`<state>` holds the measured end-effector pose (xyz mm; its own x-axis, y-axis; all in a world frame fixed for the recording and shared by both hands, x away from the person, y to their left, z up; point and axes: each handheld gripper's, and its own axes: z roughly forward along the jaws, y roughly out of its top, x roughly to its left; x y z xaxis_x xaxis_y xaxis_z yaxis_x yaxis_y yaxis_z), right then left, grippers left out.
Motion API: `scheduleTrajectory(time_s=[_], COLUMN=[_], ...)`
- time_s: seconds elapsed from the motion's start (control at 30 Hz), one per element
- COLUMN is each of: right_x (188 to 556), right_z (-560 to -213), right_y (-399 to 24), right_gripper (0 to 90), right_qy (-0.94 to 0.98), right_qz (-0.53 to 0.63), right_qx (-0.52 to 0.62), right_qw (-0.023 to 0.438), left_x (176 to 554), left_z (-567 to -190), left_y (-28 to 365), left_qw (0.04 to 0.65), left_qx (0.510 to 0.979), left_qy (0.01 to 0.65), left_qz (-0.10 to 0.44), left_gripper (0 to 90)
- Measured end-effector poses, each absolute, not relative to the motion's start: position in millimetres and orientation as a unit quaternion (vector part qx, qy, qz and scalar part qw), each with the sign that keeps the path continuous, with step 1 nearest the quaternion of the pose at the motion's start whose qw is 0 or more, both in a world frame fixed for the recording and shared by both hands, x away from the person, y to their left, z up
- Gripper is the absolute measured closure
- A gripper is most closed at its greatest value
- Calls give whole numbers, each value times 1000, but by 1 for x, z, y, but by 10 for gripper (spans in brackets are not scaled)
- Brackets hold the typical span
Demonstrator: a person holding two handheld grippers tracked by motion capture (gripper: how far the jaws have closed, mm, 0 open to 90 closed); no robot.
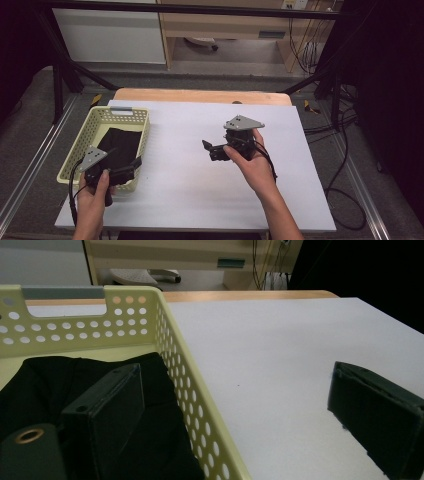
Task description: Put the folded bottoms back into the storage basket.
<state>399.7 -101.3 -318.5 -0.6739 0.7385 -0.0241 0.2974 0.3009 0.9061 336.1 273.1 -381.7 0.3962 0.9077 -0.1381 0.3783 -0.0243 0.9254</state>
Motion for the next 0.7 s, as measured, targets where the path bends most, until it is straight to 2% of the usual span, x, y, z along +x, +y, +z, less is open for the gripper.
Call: scheduleTrajectory(time_s=[0.3,0.7], right_x=[400,396], right_z=[-309,-297], right_y=[-124,-170], right_gripper=[17,21], right_qy=[752,733], right_qz=[502,495], right_qx=[347,378], right_qw=[249,274], left_x=[334,335], left_z=[-392,-393], left_y=[276,278], left_qw=[538,522], left_qx=[643,645], left_qy=[469,484], left_qz=[278,277], left_gripper=[79,71])
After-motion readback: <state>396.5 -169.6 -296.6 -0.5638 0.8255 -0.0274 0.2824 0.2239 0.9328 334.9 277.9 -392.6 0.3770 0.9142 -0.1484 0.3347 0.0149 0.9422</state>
